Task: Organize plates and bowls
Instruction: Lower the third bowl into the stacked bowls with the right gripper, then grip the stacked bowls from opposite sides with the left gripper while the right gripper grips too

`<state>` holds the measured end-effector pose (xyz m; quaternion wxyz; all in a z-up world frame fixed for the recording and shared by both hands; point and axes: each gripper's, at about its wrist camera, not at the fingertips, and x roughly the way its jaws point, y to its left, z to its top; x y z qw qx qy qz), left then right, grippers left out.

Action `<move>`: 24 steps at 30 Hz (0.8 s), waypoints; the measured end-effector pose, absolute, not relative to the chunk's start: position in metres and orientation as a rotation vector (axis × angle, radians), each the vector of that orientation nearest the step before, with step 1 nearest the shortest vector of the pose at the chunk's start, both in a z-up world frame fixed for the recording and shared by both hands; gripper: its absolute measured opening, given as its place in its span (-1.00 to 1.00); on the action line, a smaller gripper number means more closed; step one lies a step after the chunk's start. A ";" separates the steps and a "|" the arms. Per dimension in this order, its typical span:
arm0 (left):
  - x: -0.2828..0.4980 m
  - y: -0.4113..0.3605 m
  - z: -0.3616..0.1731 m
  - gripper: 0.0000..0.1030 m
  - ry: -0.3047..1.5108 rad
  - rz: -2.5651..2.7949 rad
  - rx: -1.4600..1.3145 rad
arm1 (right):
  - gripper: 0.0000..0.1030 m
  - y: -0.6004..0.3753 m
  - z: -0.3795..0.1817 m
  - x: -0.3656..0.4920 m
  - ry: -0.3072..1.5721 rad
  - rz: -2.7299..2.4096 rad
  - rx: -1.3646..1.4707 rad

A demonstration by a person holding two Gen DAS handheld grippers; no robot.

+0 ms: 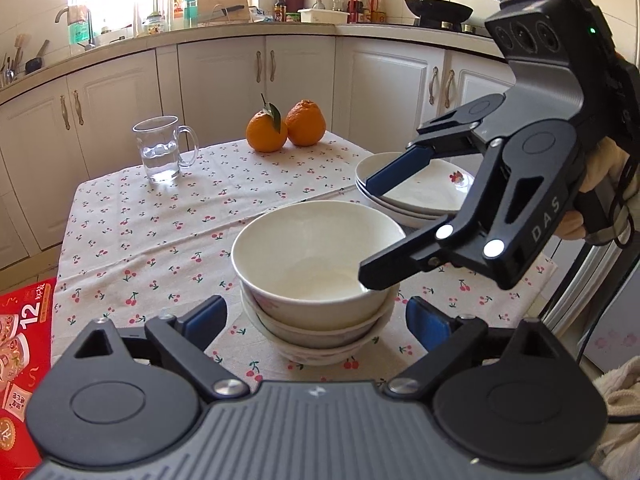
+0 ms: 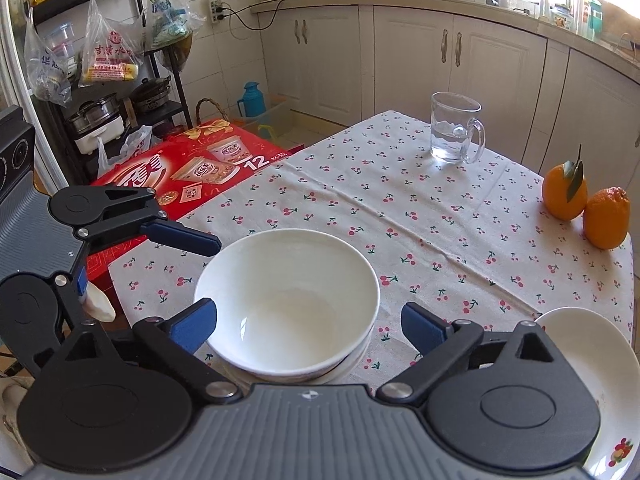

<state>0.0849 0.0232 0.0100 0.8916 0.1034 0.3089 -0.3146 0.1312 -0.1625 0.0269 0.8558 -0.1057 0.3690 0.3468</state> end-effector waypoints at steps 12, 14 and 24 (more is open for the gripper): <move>0.095 0.030 -0.011 0.86 0.710 -0.750 0.374 | 1.00 -0.170 0.011 0.085 0.722 0.749 -0.416; 0.103 0.030 -0.018 0.86 0.726 -0.776 0.387 | 1.00 -0.169 -0.002 0.087 0.754 0.743 -0.436; 0.143 0.027 -0.037 0.82 0.779 -0.965 0.478 | 1.00 -0.154 -0.034 0.115 0.807 0.792 -0.512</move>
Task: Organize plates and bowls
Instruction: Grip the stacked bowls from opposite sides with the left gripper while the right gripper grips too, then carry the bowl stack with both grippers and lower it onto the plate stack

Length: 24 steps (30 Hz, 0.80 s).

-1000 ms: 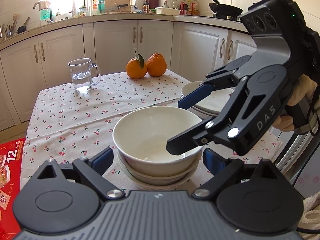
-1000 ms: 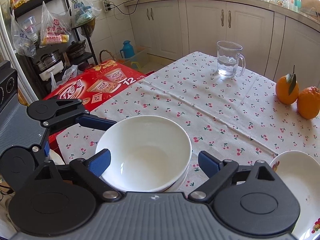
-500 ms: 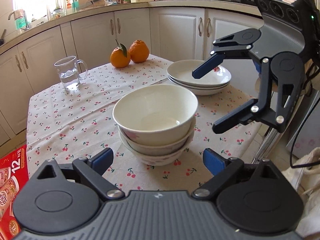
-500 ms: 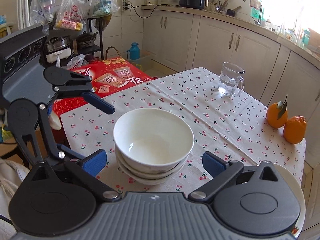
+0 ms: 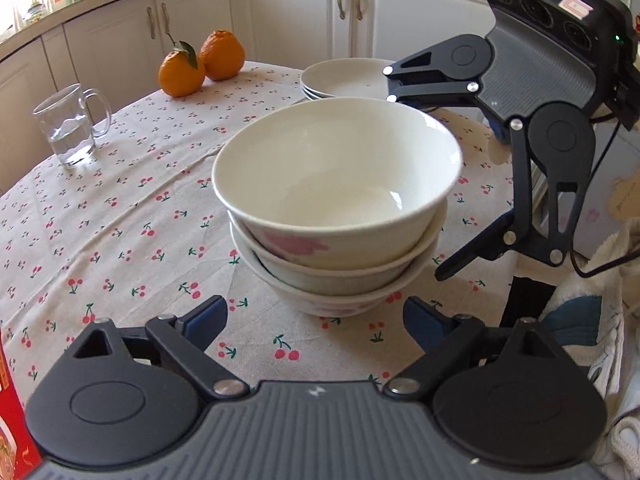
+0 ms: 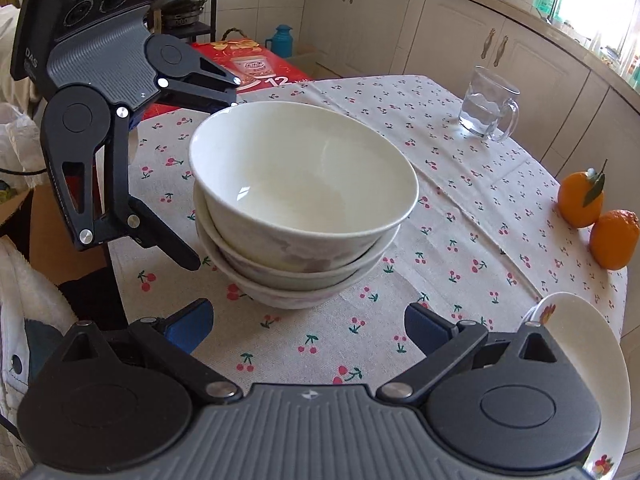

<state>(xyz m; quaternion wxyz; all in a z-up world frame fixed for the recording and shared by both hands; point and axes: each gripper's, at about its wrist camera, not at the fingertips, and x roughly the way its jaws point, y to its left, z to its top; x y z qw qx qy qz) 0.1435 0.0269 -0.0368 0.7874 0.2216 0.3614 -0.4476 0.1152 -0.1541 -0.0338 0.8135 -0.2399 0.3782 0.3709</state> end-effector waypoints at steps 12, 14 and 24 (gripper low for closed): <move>0.161 0.017 -0.035 0.70 0.786 -1.128 0.576 | 0.84 -0.142 -0.038 0.135 0.832 0.907 -0.589; 0.163 0.018 -0.034 0.68 0.793 -1.145 0.573 | 0.83 -0.142 -0.036 0.137 0.828 0.921 -0.587; 0.168 0.015 -0.035 0.58 0.806 -1.189 0.590 | 0.70 -0.140 -0.034 0.143 0.849 0.969 -0.578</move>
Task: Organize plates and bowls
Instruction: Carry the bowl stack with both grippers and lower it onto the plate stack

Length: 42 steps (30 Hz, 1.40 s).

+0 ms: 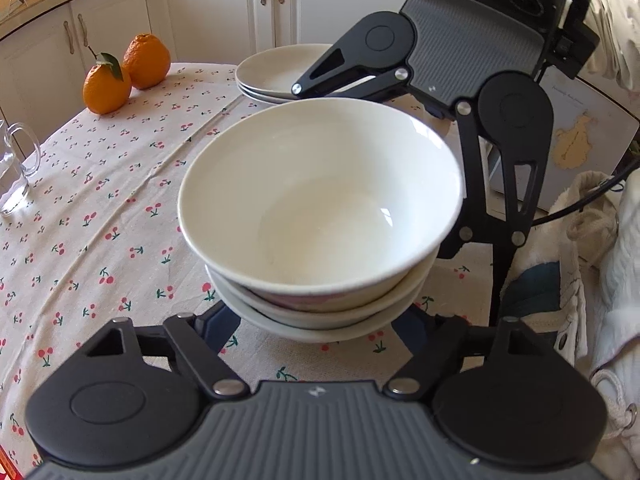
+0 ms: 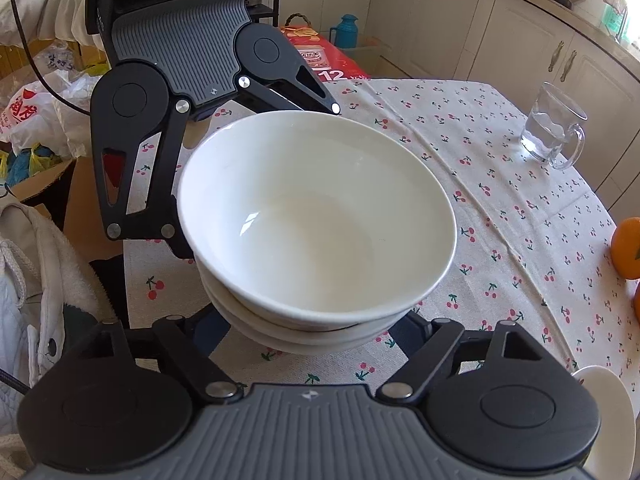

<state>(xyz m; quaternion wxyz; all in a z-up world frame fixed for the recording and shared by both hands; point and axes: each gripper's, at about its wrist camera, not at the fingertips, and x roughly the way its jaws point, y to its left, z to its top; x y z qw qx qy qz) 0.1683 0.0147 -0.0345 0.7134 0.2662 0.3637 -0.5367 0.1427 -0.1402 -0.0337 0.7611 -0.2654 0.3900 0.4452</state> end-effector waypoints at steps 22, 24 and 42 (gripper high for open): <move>0.167 -0.017 -0.016 0.57 0.768 -1.191 0.607 | 0.69 -0.169 -0.016 0.141 0.854 0.958 -0.548; 0.168 -0.027 -0.011 0.57 0.747 -1.199 0.610 | 0.69 -0.179 -0.010 0.140 0.846 0.943 -0.549; 0.221 -0.149 0.002 0.57 0.610 -1.325 0.673 | 0.69 -0.293 0.018 0.168 0.815 0.726 -0.562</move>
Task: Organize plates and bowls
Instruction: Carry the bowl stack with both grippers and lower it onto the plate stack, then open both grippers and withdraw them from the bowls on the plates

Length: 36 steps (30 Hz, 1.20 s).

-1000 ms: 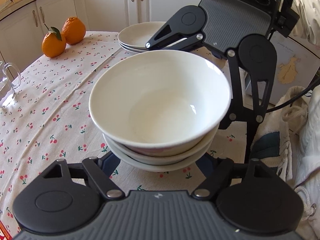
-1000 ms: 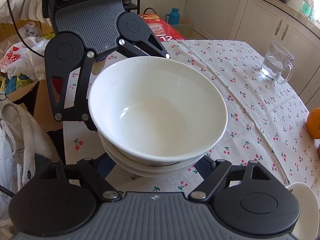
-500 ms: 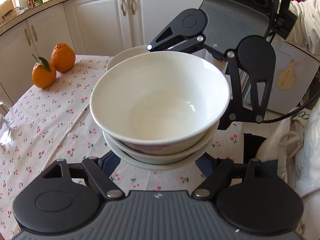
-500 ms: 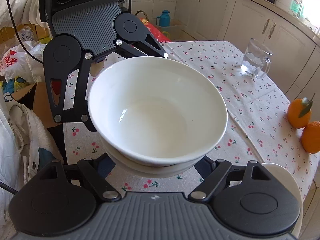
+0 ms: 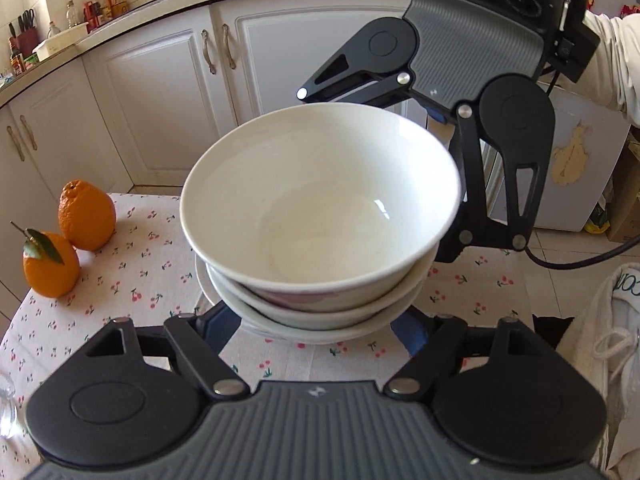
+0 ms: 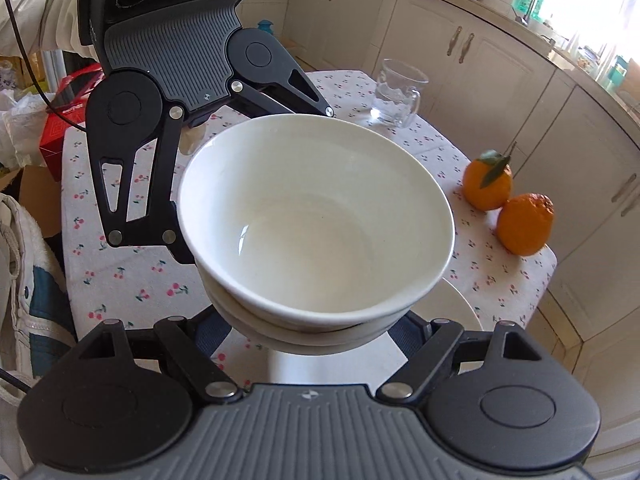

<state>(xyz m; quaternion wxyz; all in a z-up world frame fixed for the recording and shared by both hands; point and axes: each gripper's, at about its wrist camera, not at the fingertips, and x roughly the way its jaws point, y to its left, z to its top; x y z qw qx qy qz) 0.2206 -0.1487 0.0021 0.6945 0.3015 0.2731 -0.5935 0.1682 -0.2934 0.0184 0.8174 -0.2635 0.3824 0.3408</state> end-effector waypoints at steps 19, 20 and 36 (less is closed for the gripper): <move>0.254 -0.195 -0.024 0.56 0.673 -1.365 0.651 | 0.69 -0.355 -0.018 0.194 0.876 0.672 -0.438; 0.254 -0.195 -0.024 0.56 0.671 -1.364 0.652 | 0.69 -0.355 -0.018 0.195 0.877 0.671 -0.433; 0.248 -0.193 -0.026 0.56 0.643 -1.347 0.661 | 0.69 -0.360 -0.022 0.195 0.877 0.656 -0.392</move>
